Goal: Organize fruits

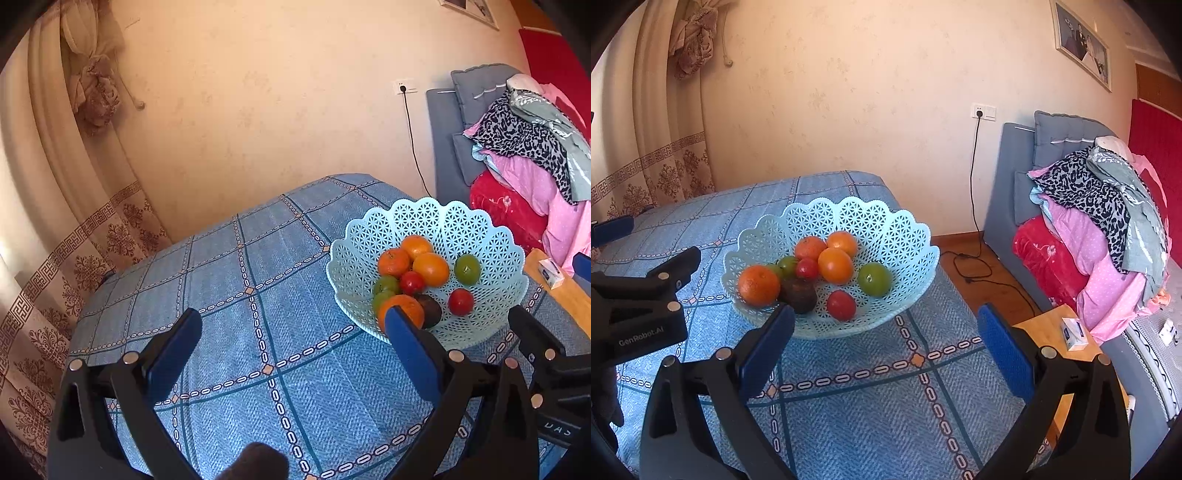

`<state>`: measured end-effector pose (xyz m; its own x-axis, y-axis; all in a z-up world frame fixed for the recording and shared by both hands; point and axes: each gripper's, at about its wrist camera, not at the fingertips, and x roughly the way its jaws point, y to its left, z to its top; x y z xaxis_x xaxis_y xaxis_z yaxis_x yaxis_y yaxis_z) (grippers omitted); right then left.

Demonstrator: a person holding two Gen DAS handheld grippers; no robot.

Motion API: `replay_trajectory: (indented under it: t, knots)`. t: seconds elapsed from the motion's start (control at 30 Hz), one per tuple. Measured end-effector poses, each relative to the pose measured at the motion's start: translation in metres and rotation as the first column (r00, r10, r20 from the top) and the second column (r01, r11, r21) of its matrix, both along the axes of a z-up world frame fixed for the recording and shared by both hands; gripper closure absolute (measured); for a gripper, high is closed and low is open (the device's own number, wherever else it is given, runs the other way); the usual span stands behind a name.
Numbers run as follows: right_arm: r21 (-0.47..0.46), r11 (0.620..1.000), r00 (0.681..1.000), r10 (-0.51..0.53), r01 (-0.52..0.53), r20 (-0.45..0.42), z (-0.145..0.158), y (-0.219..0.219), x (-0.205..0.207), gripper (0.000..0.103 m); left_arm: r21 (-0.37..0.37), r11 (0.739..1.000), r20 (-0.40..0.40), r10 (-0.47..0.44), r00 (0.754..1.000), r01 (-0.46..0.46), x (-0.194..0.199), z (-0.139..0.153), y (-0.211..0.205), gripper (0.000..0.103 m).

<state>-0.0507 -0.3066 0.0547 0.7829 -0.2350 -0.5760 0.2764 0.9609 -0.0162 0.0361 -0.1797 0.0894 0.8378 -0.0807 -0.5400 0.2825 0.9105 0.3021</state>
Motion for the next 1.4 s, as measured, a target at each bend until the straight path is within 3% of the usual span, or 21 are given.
replay_trajectory:
  t: [0.9,1.4]
  knots:
    - [-0.018,1.000,1.000,0.001,-0.001,-0.021,-0.008,0.002,0.006,0.002,0.015,1.000,-0.008,-0.025,1.000,0.025,-0.003,-0.004,-0.007,0.005]
    - [-0.022,1.000,1.000,0.006,-0.007,-0.021,-0.007,0.005,0.006,0.002,0.031,0.999,0.033,-0.028,0.999,0.027,-0.010,-0.003,-0.004,0.005]
